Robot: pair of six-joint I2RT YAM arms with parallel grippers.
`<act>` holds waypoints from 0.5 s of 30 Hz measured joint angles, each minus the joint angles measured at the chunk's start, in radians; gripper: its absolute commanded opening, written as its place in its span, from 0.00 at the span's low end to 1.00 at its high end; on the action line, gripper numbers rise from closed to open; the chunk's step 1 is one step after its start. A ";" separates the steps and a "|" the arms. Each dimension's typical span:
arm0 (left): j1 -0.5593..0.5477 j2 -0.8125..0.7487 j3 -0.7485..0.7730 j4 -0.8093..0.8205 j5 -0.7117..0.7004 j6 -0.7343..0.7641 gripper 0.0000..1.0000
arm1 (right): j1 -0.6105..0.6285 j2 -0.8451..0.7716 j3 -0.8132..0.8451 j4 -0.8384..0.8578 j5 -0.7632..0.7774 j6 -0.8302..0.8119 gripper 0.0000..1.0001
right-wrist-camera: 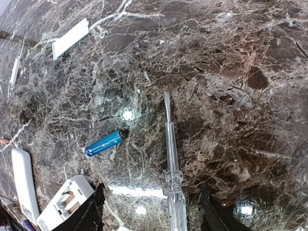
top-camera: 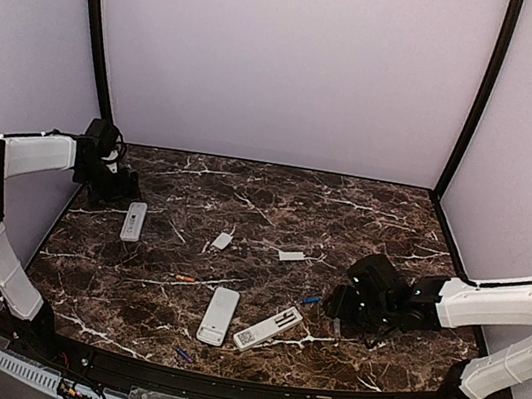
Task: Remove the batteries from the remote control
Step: Place the screwdriver at the center of the board, then pick up the remote control from the center of the board.
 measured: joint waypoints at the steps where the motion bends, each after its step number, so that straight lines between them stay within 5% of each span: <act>1: 0.000 0.016 -0.002 0.007 0.004 -0.001 0.90 | 0.000 -0.014 0.001 -0.006 0.000 0.000 0.70; 10: 0.000 0.125 -0.029 0.050 0.039 -0.002 0.88 | 0.000 -0.124 0.022 -0.058 0.009 -0.016 0.76; 15: -0.010 0.154 -0.029 0.048 0.011 0.004 0.76 | 0.000 -0.164 0.033 -0.079 0.018 -0.019 0.76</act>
